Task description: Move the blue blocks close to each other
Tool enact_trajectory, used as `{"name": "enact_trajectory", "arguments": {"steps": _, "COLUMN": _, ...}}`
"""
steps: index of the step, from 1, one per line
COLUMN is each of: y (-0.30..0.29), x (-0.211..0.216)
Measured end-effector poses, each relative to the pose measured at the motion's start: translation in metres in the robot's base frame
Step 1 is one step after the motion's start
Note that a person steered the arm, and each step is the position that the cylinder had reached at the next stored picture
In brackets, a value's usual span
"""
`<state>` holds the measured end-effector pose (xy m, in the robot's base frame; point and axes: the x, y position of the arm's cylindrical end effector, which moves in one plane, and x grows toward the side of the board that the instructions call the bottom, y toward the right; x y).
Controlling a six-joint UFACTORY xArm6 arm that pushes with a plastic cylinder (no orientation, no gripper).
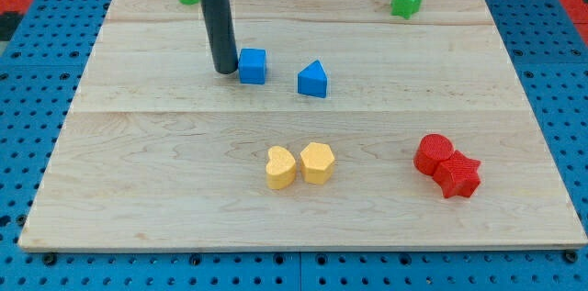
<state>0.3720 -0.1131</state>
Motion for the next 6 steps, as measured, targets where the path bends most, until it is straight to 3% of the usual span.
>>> {"name": "enact_trajectory", "arguments": {"steps": 1, "y": -0.056, "x": -0.014}}
{"name": "enact_trajectory", "arguments": {"steps": 3, "y": -0.068, "x": -0.085}}
{"name": "enact_trajectory", "arguments": {"steps": 4, "y": -0.026, "x": -0.081}}
{"name": "enact_trajectory", "arguments": {"steps": 6, "y": 0.072, "x": -0.013}}
